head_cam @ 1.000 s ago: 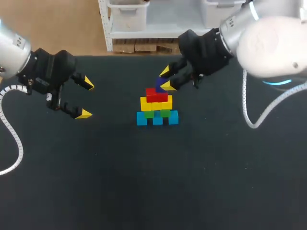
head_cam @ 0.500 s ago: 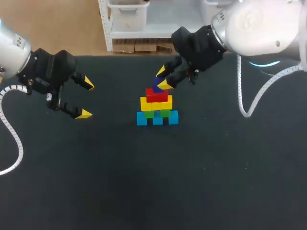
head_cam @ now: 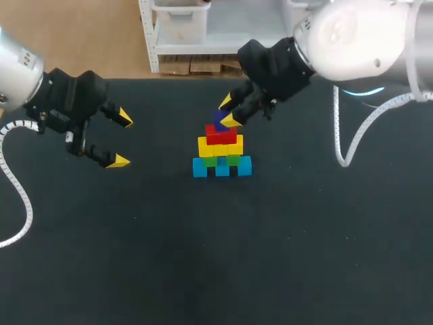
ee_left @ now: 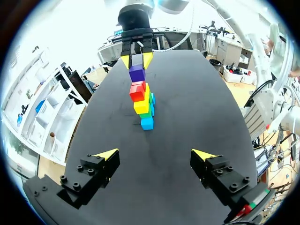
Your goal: Place the blue cubes, place green cubes on the blue cubes, place the yellow cubes on the green cubes, then place the red cubes on the yellow cubes, and place purple cube on the red cubes.
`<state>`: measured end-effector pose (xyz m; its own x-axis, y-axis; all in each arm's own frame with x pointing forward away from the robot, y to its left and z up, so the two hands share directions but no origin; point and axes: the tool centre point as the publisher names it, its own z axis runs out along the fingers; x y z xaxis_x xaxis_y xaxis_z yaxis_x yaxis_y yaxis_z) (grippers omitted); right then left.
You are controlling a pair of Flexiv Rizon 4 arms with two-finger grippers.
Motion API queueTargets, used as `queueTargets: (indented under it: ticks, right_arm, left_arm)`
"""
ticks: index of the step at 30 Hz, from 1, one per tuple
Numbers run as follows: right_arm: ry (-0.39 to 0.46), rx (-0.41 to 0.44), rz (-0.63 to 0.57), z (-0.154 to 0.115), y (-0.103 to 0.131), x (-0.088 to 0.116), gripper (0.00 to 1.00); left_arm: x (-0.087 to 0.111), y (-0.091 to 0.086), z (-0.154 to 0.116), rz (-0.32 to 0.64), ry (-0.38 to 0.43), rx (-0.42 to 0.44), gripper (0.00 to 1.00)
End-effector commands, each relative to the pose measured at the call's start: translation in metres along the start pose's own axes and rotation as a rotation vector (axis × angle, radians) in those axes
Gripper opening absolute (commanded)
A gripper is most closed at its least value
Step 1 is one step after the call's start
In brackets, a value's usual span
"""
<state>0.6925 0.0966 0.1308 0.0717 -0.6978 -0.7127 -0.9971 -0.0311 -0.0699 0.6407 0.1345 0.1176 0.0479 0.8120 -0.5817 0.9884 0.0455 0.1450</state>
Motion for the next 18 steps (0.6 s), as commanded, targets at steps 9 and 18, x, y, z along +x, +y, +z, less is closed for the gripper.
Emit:
queueTargets:
  ticks: [9, 18]
  right_arm:
    - [0.006, 0.003, 0.015, 0.0032, 0.0013, 0.0049, 0.0]
    - [0.009, 0.008, 0.015, 0.005, -0.0025, 0.0035, 0.0]
  left_arm:
    - [0.0018, -0.0009, -0.0004, 0.004, -0.006, -0.002, 1.0]
    - [0.0018, -0.0009, -0.0004, 0.004, -0.006, -0.002, 1.0]
